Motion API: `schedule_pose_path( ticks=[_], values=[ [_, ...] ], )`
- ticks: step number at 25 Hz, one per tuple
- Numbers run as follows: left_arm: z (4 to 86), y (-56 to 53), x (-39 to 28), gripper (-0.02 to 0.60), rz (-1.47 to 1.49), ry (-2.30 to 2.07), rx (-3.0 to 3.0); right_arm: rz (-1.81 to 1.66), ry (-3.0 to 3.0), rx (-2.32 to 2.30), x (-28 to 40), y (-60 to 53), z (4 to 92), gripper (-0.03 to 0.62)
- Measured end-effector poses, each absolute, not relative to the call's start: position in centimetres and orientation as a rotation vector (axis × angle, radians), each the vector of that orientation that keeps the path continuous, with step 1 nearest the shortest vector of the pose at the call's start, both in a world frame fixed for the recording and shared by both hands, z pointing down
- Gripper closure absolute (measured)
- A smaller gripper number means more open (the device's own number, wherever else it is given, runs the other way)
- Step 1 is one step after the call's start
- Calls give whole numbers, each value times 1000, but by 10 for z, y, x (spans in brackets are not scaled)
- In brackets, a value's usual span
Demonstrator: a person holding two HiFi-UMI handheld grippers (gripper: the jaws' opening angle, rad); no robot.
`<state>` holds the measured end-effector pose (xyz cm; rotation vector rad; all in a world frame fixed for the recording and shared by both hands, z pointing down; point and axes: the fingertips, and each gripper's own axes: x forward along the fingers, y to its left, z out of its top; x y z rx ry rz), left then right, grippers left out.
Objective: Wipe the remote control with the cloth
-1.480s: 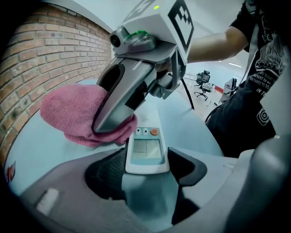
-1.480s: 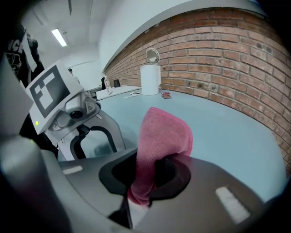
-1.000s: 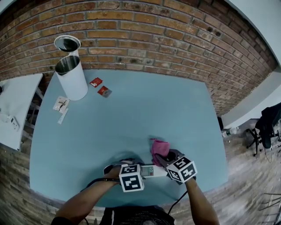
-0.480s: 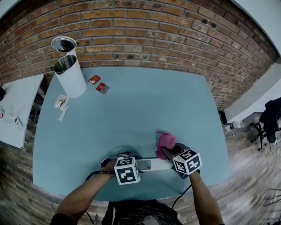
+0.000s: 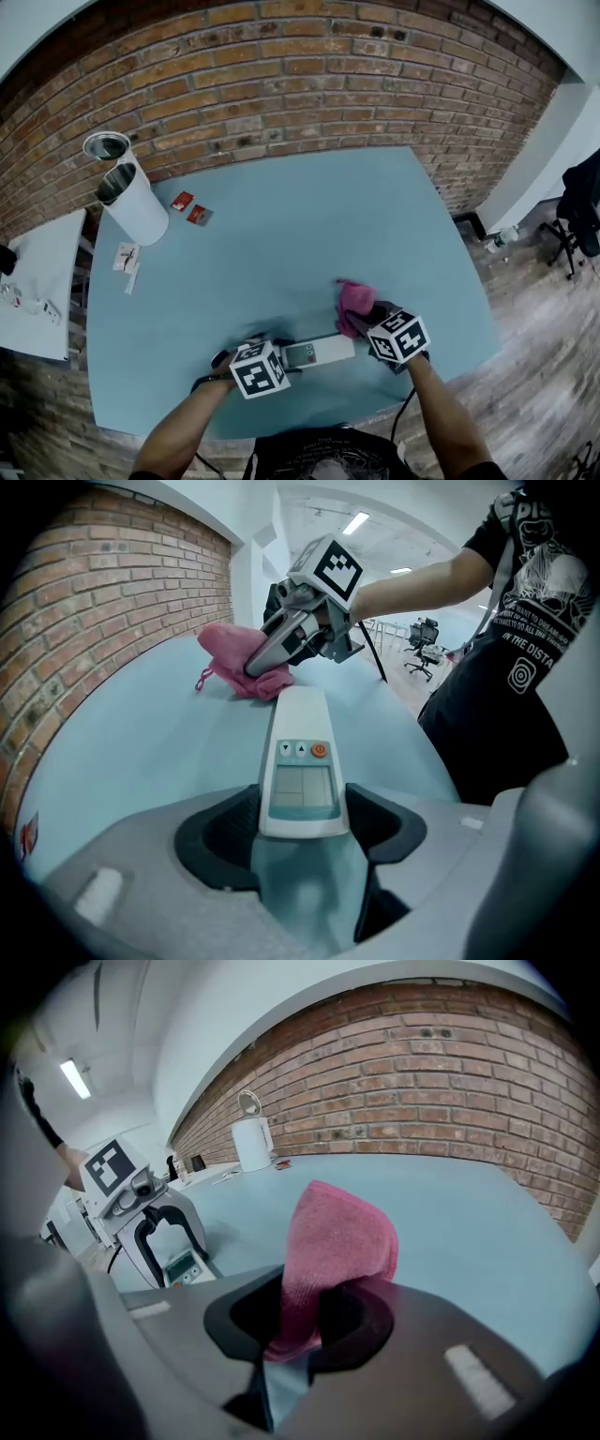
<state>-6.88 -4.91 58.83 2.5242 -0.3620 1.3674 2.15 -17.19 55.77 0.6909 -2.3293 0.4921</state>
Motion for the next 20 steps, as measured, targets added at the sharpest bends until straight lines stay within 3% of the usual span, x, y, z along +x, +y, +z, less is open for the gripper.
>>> schedule_pose_path(
  ticks=[11, 20],
  values=[
    [588, -48, -69, 304, 1399, -414, 2399, 651, -2396, 994, 74, -158, 540, 526],
    [575, -33, -60, 302, 1065, -429, 2120, 846, -2455, 1225, 100, -123, 530, 526]
  ],
)
